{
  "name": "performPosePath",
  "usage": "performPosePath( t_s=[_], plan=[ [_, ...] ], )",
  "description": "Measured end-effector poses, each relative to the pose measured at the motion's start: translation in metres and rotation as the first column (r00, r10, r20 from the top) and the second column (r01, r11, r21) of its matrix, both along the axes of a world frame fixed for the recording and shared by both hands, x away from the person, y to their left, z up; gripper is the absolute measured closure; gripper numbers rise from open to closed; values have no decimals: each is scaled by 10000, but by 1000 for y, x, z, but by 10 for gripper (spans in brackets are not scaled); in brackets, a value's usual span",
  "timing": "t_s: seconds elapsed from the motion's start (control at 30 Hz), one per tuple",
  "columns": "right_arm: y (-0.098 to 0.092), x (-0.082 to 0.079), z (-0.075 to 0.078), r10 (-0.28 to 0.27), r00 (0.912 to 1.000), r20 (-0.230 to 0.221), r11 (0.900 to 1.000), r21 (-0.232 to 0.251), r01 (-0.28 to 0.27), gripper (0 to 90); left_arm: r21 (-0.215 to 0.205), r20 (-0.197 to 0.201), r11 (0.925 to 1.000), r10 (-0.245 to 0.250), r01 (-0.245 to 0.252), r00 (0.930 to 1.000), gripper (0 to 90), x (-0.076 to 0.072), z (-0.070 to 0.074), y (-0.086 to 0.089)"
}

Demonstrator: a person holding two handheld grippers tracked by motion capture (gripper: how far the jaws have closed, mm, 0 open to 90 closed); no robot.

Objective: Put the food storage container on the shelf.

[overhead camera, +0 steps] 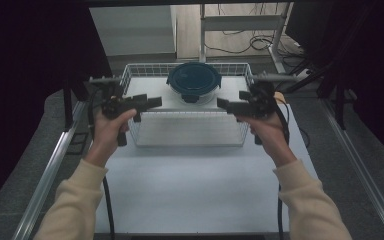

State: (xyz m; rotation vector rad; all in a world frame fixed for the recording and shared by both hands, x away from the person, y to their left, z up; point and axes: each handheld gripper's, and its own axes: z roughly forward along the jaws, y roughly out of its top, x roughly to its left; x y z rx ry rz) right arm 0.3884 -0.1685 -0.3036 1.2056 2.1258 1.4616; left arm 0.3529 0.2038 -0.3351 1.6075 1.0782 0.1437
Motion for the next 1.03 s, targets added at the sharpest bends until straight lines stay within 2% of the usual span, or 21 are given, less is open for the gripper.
performPosePath(
  t_s=[0.03,0.13,0.23,0.37,0.4,0.47,0.63,0.77,0.97,1.03],
  plan=[
    [-8,-16,-10,150,9999,86,9999,68,-151,126,119,84,9999,-30,29,10000,200,-8,-5,0],
    [-23,-43,-31,291,9994,165,9993,227,-294,142,641,302,9979,-5,-14,9995,206,-39,-26,-1],
    [-39,-71,-58,263,9992,309,9996,102,-267,153,1106,336,9938,-155,117,9993,208,-71,-52,-2],
    [-53,-100,-94,243,9997,102,9990,-379,-239,159,1972,31,9801,-228,217,9997,215,-102,-86,-6],
    [-56,-105,-102,179,9998,74,9985,-515,-175,162,2229,-68,9744,-277,285,9996,216,-108,-93,-6],
    [-60,-112,-116,228,9997,-127,9970,-734,-237,163,2426,-145,9700,-146,176,9998,216,-116,-105,-5],
    [-64,-116,-141,205,9983,-547,9935,-1103,-265,168,2551,-489,9666,-125,245,9987,218,-117,-119,-5],
    [-61,-115,-144,249,9986,-464,9906,-1331,-309,168,2539,-572,9670,-71,214,9983,219,-115,-123,-4],
    [-64,-117,-148,270,9992,-297,9900,-1375,-308,160,2453,-761,9694,83,106,9971,217,-117,-129,0],
    [-66,-116,-151,275,9989,-378,9902,-1361,-324,158,2454,-752,9694,139,50,9971,216,-116,-129,0]
  ],
)
